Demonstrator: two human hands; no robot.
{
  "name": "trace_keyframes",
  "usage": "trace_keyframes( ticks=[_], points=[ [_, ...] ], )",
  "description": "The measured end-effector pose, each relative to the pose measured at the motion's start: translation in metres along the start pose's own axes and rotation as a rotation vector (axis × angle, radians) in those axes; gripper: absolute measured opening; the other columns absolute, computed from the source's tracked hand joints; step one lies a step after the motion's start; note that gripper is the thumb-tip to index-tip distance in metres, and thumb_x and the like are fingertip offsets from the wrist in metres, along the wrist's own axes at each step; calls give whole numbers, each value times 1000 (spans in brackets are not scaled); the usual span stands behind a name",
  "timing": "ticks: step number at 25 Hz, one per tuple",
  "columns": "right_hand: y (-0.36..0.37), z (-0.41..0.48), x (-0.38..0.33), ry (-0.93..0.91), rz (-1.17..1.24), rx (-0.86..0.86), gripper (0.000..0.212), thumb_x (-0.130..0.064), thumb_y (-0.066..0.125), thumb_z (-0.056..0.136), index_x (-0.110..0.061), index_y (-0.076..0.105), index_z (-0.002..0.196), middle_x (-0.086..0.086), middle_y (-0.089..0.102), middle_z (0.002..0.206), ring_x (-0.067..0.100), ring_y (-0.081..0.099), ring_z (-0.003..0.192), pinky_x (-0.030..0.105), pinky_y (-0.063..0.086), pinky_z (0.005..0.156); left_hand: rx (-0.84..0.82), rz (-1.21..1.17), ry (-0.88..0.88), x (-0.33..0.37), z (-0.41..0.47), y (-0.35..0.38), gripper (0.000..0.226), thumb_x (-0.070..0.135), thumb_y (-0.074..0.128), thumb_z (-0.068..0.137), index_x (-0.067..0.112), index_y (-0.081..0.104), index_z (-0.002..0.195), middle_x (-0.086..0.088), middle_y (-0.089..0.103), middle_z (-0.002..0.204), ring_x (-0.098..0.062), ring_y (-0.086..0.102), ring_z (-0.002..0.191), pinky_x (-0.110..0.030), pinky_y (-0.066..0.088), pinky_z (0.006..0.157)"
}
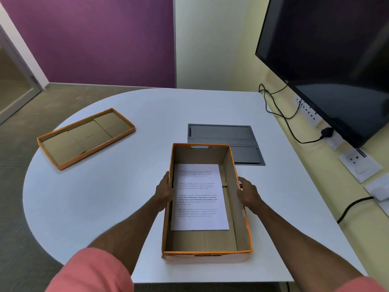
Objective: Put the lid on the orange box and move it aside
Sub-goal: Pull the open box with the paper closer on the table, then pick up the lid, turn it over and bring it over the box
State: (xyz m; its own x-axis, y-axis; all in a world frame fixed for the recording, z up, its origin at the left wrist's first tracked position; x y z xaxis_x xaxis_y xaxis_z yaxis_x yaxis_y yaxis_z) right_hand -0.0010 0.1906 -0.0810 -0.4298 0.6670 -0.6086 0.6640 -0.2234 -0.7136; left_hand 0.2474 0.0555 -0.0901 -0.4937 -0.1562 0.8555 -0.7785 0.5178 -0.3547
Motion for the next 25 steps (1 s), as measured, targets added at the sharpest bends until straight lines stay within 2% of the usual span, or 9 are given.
trace_keyframes(
  ticks=[4, 7, 10, 13, 15, 18, 25],
  points=[
    [-2, 4, -4, -19, -9, 11, 50, -7, 54, 96, -4, 38, 143, 20, 55, 138, 38, 57, 121, 42, 52, 97, -3, 61, -35, -5, 3, -2, 60, 19, 47, 99, 18, 20, 153, -10, 29, 160, -35, 35, 143, -52, 36, 114],
    [-7, 9, -19, -65, -99, 78, 56, -19, 57, 96, -3, 35, 144, 20, 46, 146, 38, 47, 132, 46, 44, 106, 19, 50, -38, 2, 2, -10, 71, 11, 48, 98, 15, 6, 156, -11, 15, 164, -34, 22, 149, -49, 32, 116],
    [-11, 9, -53, -207, -248, 188, 54, -30, 55, 95, -6, 39, 141, 18, 41, 148, 36, 38, 137, 47, 42, 105, 74, 140, 37, 16, 2, -25, 70, 18, 49, 99, 10, 8, 156, -13, 17, 163, -33, 23, 149, -47, 29, 119],
    [-8, 6, -98, -405, -391, 282, 53, -40, 51, 95, -6, 43, 135, 15, 47, 140, 32, 41, 132, 42, 44, 104, 128, 323, 130, 29, 1, -45, 68, 23, 46, 100, 5, 10, 155, -12, 15, 164, -28, 18, 151, -38, 18, 122],
    [2, 4, -127, -517, -496, 314, 56, -44, 46, 96, -6, 43, 136, 15, 48, 138, 31, 42, 129, 40, 39, 108, 156, 416, 155, 34, 1, -61, 67, 27, 43, 101, 6, 10, 155, -10, 13, 164, -25, 14, 152, -38, 13, 123],
    [22, 3, -166, -572, -505, 271, 62, -47, 42, 97, -5, 38, 143, 18, 40, 148, 31, 34, 139, 42, 29, 116, 211, 550, 178, 45, -2, -90, 65, 32, 38, 102, 10, 8, 156, -8, 11, 165, -23, 12, 152, -48, 10, 124],
    [83, -8, -263, -694, -398, 160, 67, -49, 37, 98, -9, 27, 150, 16, 24, 159, 32, 17, 149, 47, 18, 121, 353, 744, 151, 50, -16, -181, 60, 34, 30, 103, 13, 10, 156, -7, 13, 165, -23, 12, 152, -52, 4, 123]
  ],
)
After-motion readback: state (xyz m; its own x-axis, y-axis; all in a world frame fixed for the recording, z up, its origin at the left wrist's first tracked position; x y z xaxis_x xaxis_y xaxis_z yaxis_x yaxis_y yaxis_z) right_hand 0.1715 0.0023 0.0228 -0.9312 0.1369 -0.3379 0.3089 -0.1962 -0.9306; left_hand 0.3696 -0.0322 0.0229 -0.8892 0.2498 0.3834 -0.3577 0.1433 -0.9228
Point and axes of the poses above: each hand's wrist, its own z-axis towards the middle knuckle, its own y-axis out of the palm, x = y × z, the point moved 6 cm from there along z, towards the middle knuckle
